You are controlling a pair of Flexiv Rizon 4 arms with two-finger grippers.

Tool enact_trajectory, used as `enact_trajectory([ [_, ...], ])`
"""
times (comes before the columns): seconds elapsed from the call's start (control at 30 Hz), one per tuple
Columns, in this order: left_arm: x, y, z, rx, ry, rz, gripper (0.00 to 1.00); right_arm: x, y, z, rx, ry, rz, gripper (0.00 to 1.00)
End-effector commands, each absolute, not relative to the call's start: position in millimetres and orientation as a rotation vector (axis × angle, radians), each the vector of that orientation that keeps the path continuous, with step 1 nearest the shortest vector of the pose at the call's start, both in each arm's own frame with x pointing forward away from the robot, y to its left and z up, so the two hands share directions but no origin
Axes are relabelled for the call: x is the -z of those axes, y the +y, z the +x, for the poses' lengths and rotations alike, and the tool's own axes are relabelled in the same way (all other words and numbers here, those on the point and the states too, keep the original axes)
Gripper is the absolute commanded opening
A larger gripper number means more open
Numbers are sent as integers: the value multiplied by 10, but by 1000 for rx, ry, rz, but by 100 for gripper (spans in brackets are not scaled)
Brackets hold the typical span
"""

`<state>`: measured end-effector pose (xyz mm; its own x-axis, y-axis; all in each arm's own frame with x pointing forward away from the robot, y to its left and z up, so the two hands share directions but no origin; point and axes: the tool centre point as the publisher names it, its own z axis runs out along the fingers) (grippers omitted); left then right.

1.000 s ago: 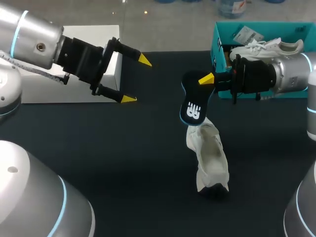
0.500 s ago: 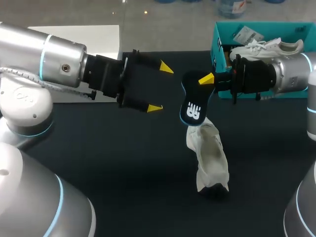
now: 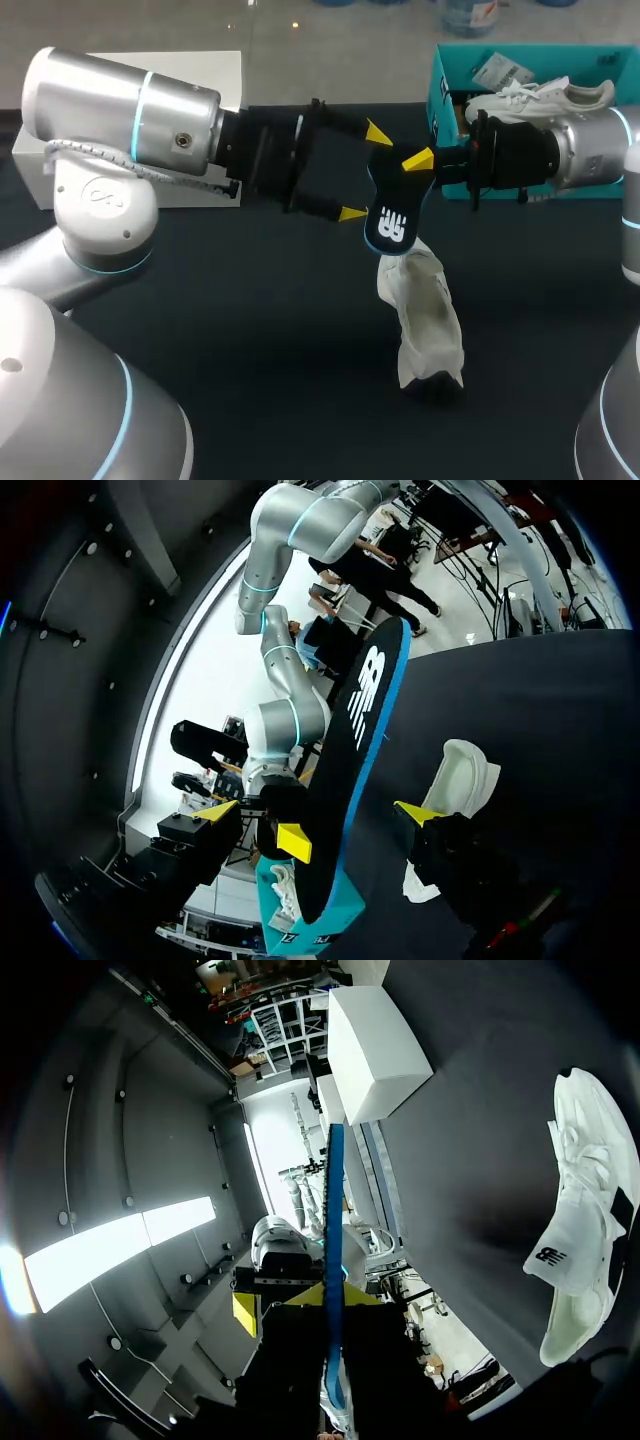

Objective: Take the shoe out of the shoebox, open the shoe tongue, remove and reinsert the insole, then place the shoe into the shoebox

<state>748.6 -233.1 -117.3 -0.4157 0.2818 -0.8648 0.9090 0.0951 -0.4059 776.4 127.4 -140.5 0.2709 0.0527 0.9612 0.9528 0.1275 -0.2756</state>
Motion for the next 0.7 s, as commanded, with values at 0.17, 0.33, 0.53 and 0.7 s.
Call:
enact_trajectory([
  [0.17, 1311, -2533, 7639, 1321, 1774, 1164, 0, 1400, 1276, 7757, 889, -1090, -1258, 0],
  [0.33, 1370, -2490, 7685, 1319, 1777, 1157, 0, 1400, 1276, 7757, 889, -1090, -1258, 0],
  [0.53, 1442, -2444, 7733, 1309, 1799, 1147, 0, 1400, 1276, 7757, 889, -1090, -1258, 0],
  [0.7, 1473, -2451, 7744, 1302, 1813, 1141, 0, 1400, 1276, 7757, 889, -1090, -1258, 0],
])
